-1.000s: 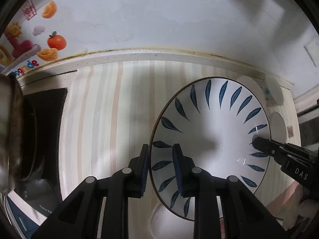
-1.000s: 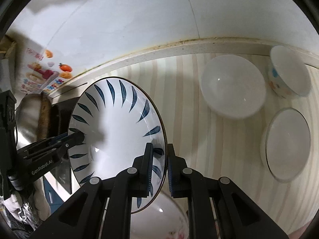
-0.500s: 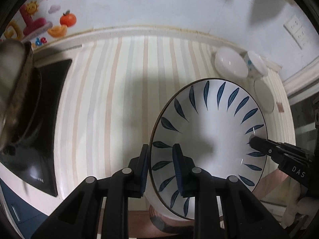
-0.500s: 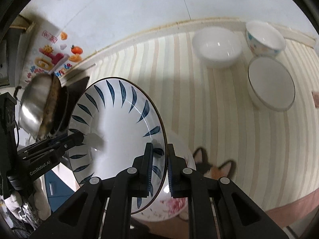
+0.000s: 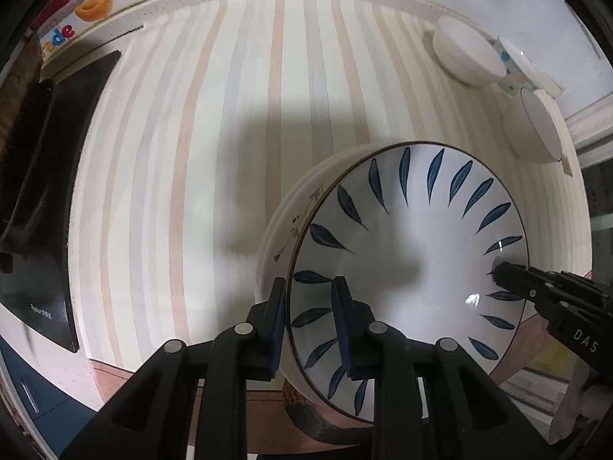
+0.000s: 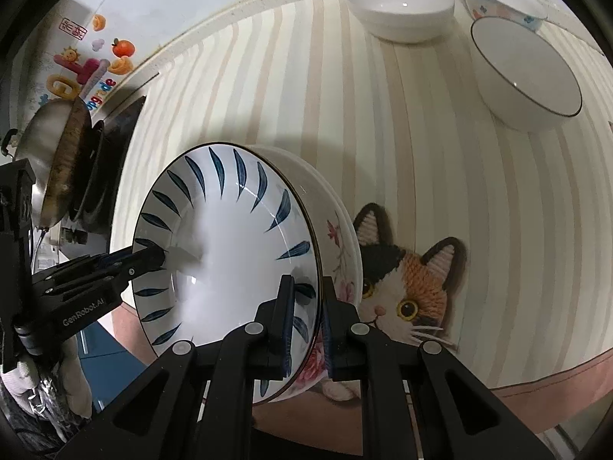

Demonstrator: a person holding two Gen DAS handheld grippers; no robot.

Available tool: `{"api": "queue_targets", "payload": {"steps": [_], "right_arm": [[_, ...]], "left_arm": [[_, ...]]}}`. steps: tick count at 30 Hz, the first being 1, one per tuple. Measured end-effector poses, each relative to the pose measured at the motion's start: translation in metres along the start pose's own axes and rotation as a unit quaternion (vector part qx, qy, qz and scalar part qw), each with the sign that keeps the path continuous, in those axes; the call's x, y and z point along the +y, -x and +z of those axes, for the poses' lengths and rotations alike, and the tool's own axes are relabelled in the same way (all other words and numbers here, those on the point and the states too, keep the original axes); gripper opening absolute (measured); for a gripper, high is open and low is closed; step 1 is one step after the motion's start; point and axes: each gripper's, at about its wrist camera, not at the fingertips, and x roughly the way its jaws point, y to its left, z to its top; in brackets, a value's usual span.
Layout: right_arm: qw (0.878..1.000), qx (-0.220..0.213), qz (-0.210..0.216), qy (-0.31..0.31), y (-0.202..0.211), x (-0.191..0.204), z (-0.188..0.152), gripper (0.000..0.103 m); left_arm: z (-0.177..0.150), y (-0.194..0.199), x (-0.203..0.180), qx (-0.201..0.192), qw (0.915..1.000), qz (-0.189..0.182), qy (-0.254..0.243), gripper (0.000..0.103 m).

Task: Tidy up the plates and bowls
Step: 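Lift the blue-striped plate with the stack and carry it toward the cat mat, then lower the plate stack onto the cat mat and open both tools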

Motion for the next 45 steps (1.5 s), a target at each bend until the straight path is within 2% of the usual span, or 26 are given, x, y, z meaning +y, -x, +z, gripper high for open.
{"api": "queue_targets", "payload": {"steps": [13, 33, 40, 45], "right_arm": [[1.0, 0.023, 0.003, -0.002, -0.021, -0.004, 0.012, 0.014], [0.998, 0.059, 0.0, -0.013, -0.019, -0.004, 0.017, 0.019], [0.999, 0.052, -0.009, -0.011, -0.009, -0.005, 0.014, 0.019], [0.999, 0.027, -0.017, 0.002, 0.018, 0.008, 0.005, 0.019]], "left_arm": [[0.003, -0.013, -0.006, 0.015, 0.9998, 0.013, -0.007, 0.021], [0.002, -0.013, -0.007, 0.024, 0.9995, 0.021, 0.001, 0.021], [-0.005, 0.005, -0.007, 0.008, 0.9995, 0.029, 0.006, 0.021], [-0.015, 0.047, -0.015, -0.026, 0.9991, 0.033, -0.001, 0.022]]}}
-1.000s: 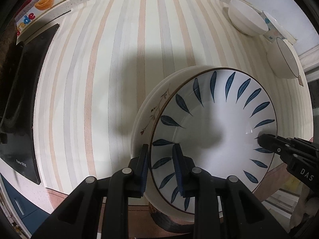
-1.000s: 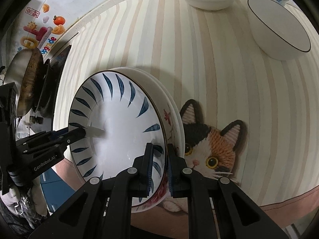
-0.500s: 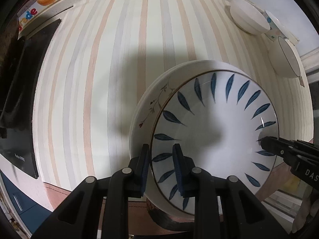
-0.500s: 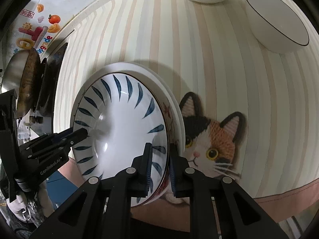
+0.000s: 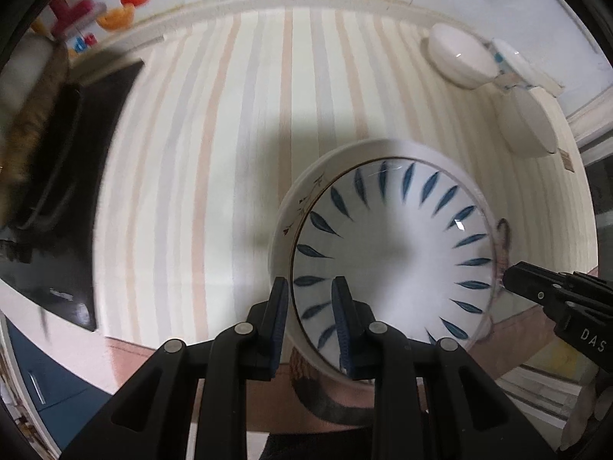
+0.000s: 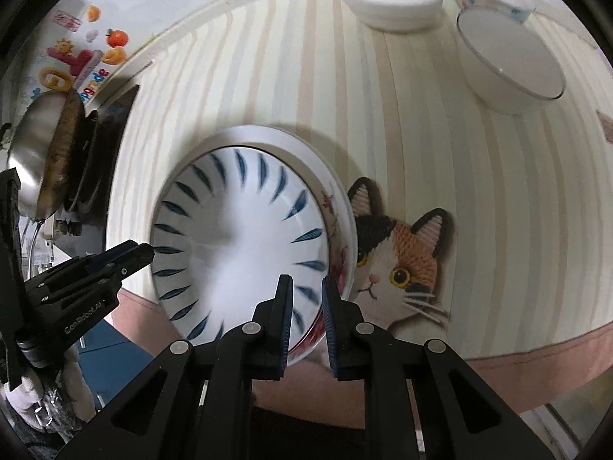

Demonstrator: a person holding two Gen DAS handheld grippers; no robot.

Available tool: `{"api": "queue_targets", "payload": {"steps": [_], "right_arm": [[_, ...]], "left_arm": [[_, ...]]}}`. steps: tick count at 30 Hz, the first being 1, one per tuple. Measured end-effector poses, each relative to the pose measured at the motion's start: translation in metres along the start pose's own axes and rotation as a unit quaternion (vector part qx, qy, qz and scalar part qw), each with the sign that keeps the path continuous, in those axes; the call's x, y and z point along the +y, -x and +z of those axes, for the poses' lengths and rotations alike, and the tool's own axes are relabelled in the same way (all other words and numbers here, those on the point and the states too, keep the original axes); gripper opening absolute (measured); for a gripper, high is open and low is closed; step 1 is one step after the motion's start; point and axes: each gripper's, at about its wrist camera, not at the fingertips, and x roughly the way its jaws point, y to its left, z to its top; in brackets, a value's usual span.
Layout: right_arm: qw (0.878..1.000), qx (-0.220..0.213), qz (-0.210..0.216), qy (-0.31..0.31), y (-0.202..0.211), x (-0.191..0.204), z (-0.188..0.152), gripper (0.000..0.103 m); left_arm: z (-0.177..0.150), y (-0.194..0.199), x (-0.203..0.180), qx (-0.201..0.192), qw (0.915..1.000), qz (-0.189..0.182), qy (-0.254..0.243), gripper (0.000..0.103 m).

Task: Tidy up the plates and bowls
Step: 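Lower the plate stack onto the cat mat and open both tools, then move both tools to a white bowl and grasp its rim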

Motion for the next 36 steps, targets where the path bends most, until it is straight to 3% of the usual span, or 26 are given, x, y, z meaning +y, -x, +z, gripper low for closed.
{"api": "queue_targets", "payload": {"steps": [5, 12, 17, 22, 25, 26, 27, 28, 36], "right_arm": [[0.999, -0.039, -0.016, 0.019, 0.043, 0.022, -0.024, 0.021], [0.995, -0.09, -0.024, 0.034, 0.103, 0.047, -0.062, 0.037], [0.992, -0.117, -0.026, 0.037, 0.139, 0.063, -0.093, 0.042], [0.99, -0.13, -0.028, 0.037, 0.161, 0.076, -0.117, 0.053], [0.99, -0.132, -0.027, 0.039, 0.169, 0.082, -0.129, 0.06], [0.99, -0.133, -0.024, 0.039, 0.171, 0.084, -0.132, 0.062], [0.99, -0.134, -0.021, 0.04, 0.172, 0.085, -0.134, 0.069], [0.99, -0.132, -0.019, 0.044, 0.173, 0.086, -0.135, 0.075], [0.989, -0.145, 0.017, 0.02, 0.178, 0.05, -0.113, 0.076]], "left_arm": [[-0.015, 0.044, -0.006, -0.035, 0.9994, -0.004, -0.004, 0.022], [-0.048, 0.104, -0.007, -0.083, 0.9964, -0.007, -0.013, 0.024], [-0.067, 0.125, -0.003, -0.088, 0.9959, -0.02, -0.007, 0.025], [-0.086, 0.142, -0.001, -0.1, 0.9944, -0.036, -0.005, 0.035], [-0.095, 0.149, 0.002, -0.1, 0.9939, -0.046, -0.002, 0.061], [-0.097, 0.15, 0.002, -0.101, 0.9937, -0.049, -0.003, 0.076], [-0.098, 0.151, 0.002, -0.104, 0.9933, -0.049, -0.001, 0.079], [-0.099, 0.153, 0.001, -0.108, 0.993, -0.048, 0.003, 0.079], [-0.071, 0.154, -0.014, -0.131, 0.9905, -0.037, 0.023, 0.079]]}}
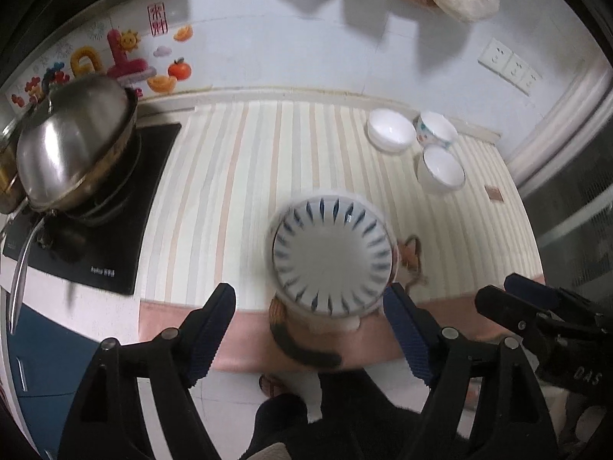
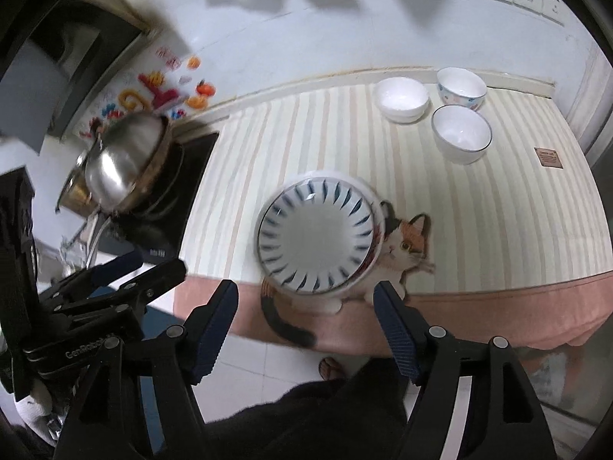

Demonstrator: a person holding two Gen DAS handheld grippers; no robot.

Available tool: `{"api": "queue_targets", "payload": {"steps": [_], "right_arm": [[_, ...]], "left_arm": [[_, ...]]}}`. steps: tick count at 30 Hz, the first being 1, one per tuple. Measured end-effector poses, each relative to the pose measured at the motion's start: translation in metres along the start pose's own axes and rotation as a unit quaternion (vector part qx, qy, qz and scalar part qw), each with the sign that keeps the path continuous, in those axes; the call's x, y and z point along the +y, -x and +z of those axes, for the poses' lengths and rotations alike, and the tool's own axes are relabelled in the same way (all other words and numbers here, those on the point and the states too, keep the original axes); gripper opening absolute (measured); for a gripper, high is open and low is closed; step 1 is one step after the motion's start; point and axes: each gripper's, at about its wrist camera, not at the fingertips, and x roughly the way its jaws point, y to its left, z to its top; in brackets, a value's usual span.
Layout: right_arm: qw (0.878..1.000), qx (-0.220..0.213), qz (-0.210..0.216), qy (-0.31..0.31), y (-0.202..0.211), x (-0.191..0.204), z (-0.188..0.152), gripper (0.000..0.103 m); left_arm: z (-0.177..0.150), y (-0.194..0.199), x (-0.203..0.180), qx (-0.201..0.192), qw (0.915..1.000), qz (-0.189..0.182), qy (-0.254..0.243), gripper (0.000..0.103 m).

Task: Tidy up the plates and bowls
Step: 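Move both tools to a white bowl and grasp its rim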

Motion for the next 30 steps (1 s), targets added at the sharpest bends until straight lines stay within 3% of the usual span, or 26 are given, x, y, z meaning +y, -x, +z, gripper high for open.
{"api": "queue_targets", "payload": {"steps": [7, 11, 15, 18, 24, 28, 30], "right_arm": [[0.999, -0.008, 0.015, -0.039, -0.027, -0.076, 0.074, 0.076], [0.998, 0.0, 0.019, -0.052, -0.065, -0.128, 0.137, 0.07], [0.997, 0.031, 0.031, -0.067, -0.122, -0.176, 0.206, 0.064], [0.997, 0.052, 0.024, -0.06, -0.159, -0.197, 0.245, 0.06], [0.993, 0.097, 0.012, -0.061, -0.225, -0.229, 0.299, 0.058], [0.991, 0.123, 0.006, -0.059, -0.258, -0.238, 0.314, 0.049], [0.989, 0.137, 0.009, -0.059, -0.272, -0.239, 0.318, 0.039]], "left_arm": [[0.07, -0.054, -0.037, -0.011, 0.9999, 0.008, 0.007, 0.079], [0.127, -0.118, -0.057, 0.019, 0.9996, 0.0, 0.023, 0.078], [0.184, -0.192, -0.072, 0.055, 0.9975, 0.0, 0.044, 0.061], [0.212, -0.236, -0.079, 0.077, 0.9956, 0.005, 0.054, 0.061], [0.248, -0.308, -0.086, 0.13, 0.9899, 0.002, 0.057, 0.061], [0.257, -0.34, -0.089, 0.157, 0.9862, -0.004, 0.051, 0.06], [0.259, -0.353, -0.091, 0.168, 0.9845, -0.013, 0.05, 0.037]]}}
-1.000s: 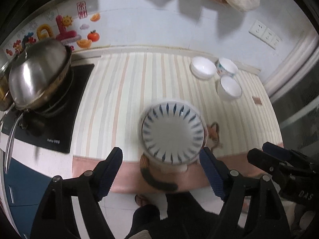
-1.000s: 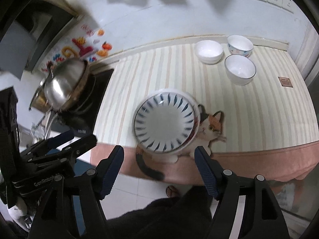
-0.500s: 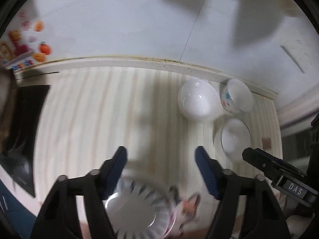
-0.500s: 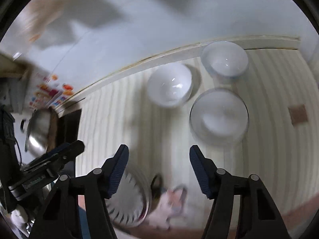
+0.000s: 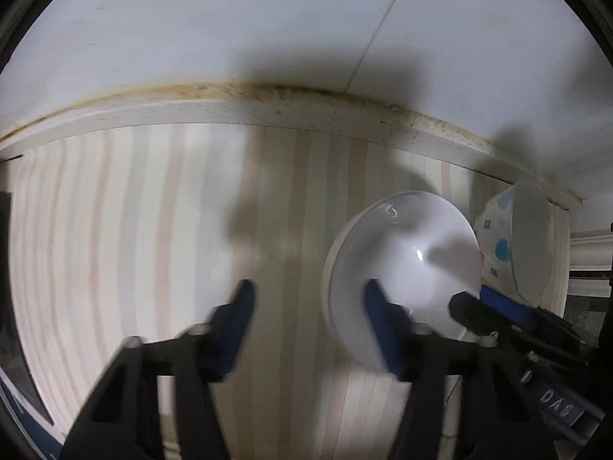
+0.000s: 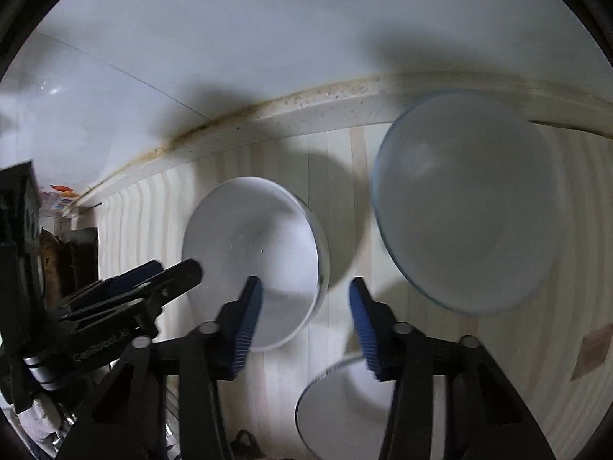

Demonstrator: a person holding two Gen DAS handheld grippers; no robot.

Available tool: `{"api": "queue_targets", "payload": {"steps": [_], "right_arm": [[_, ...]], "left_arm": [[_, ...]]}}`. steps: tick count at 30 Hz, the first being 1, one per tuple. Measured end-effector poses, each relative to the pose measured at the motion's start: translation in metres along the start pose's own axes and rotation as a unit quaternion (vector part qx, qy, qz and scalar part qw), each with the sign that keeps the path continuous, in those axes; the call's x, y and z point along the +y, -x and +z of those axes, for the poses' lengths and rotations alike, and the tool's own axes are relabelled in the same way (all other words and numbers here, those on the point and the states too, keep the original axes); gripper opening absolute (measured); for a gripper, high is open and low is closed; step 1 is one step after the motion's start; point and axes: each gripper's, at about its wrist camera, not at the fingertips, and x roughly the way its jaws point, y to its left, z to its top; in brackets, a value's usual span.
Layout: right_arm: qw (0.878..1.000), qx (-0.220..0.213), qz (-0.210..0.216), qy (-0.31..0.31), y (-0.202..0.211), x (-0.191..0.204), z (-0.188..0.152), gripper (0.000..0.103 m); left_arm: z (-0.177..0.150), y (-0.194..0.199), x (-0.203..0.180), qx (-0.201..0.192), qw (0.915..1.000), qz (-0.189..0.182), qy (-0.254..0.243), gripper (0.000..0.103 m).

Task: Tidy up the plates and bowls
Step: 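Move both tools to a white bowl and grasp its rim, then lift the white bowl with both tools toward the other bowls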

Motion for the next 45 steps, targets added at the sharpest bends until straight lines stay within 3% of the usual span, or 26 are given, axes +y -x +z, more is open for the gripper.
{"api": "queue_targets", "payload": {"steps": [3, 7, 16, 23, 29, 35, 45], "right_arm": [[1.0, 0.016, -0.011, 0.003, -0.015, 0.001, 0.004, 0.026], [0.999, 0.025, -0.035, 0.009, -0.028, 0.004, 0.005, 0.013], [0.999, 0.015, -0.043, 0.026, -0.023, 0.018, -0.004, 0.012], [0.999, 0.007, -0.03, 0.043, -0.003, 0.037, -0.027, 0.012], [0.998, 0.002, -0.017, 0.061, 0.021, 0.053, -0.075, 0.012], [0.998, 0.001, -0.002, 0.057, 0.056, 0.029, -0.142, 0.012], [1.0, 0.024, -0.002, 0.018, 0.06, -0.019, -0.237, 0.012]], "left_arm": [[0.002, -0.014, -0.004, 0.015, 0.9998, 0.004, -0.013, 0.023], [-0.004, -0.018, -0.012, 0.009, 0.9989, 0.02, -0.041, 0.016], [-0.018, -0.008, -0.02, 0.006, 0.9986, 0.025, -0.045, 0.015], [-0.057, 0.033, -0.013, -0.014, 0.9987, 0.023, -0.044, 0.015], [-0.106, 0.069, -0.009, -0.025, 0.9985, 0.017, -0.046, 0.015], [-0.157, 0.092, -0.015, -0.02, 0.9969, 0.004, -0.076, 0.015], [-0.217, 0.065, -0.046, 0.027, 0.994, -0.016, -0.104, 0.015]]}}
